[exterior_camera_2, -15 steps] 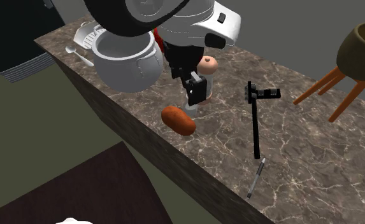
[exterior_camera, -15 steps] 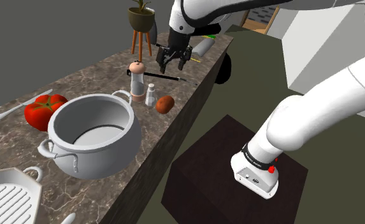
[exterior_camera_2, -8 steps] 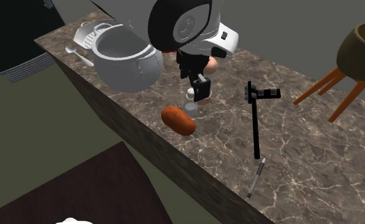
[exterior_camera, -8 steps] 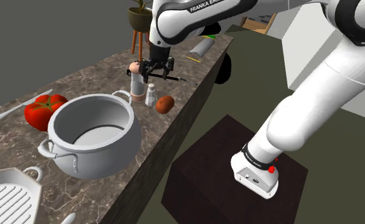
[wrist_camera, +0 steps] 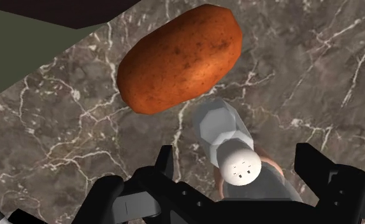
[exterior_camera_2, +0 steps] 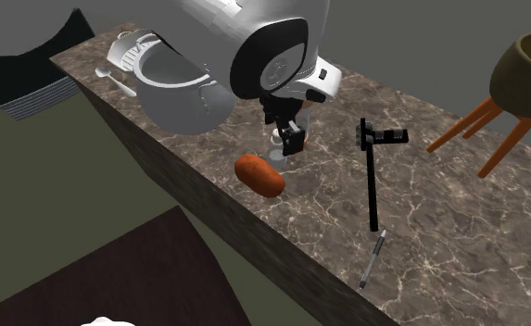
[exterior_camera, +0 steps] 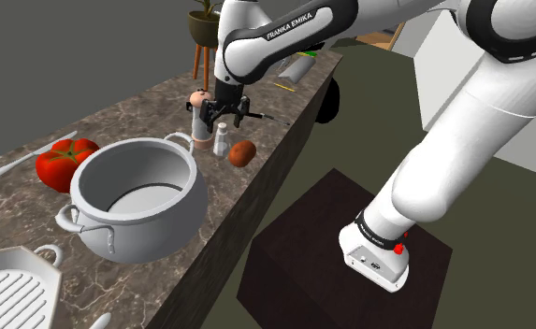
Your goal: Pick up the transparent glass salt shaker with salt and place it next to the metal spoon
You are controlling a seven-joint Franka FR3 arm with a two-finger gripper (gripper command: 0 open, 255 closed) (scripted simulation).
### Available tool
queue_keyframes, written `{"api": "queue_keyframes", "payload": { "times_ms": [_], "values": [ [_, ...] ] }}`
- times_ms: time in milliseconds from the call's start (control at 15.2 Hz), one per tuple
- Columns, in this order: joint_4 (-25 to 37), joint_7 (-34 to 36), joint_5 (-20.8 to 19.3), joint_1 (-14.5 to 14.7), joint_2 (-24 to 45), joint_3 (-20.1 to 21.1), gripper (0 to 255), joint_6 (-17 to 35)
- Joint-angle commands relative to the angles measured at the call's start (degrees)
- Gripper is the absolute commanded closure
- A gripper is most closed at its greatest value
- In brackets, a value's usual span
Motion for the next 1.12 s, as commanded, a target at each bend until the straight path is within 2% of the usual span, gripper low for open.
{"api": "queue_keyframes", "payload": {
  "times_ms": [0, 396, 462, 1056],
  "values": [
    [-0.2, 0.1, -0.1, 0.0, 0.4, 0.0, 0, 0.6],
    [-0.2, 0.1, -0.1, 0.0, 0.4, 0.0, 0, 0.6],
    [-0.2, 0.1, -0.1, 0.0, 0.4, 0.0, 255, 0.6],
    [-0.2, 0.1, -0.1, 0.0, 0.4, 0.0, 255, 0.6]
  ]
}}
